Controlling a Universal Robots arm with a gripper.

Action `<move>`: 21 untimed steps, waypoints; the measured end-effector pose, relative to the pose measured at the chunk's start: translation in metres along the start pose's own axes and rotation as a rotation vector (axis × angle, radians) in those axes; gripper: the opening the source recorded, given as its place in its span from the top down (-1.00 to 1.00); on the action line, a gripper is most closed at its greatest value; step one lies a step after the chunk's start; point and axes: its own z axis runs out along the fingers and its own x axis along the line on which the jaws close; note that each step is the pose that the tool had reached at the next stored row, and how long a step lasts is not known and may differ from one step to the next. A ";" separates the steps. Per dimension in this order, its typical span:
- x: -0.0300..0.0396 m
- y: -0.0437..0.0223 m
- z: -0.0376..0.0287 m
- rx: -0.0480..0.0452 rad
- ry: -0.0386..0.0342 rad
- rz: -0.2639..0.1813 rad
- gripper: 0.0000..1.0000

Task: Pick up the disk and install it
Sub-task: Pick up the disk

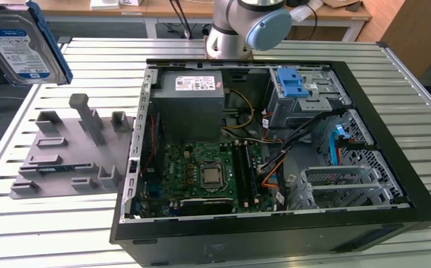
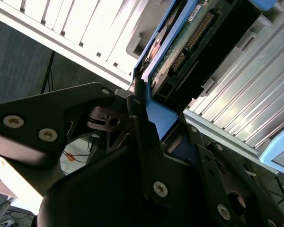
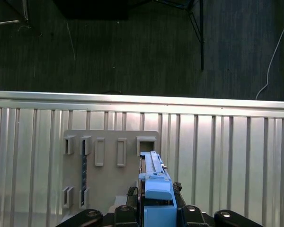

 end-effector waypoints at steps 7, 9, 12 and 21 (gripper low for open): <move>-0.0001 0.0000 -0.0023 0.0000 0.0000 0.000 0.27; -0.0001 0.0000 -0.0029 0.0001 0.0000 0.000 0.27; -0.0002 0.0001 -0.0048 0.0000 0.0000 0.000 0.27; -0.0004 0.0001 -0.0087 0.0000 0.0002 0.000 0.27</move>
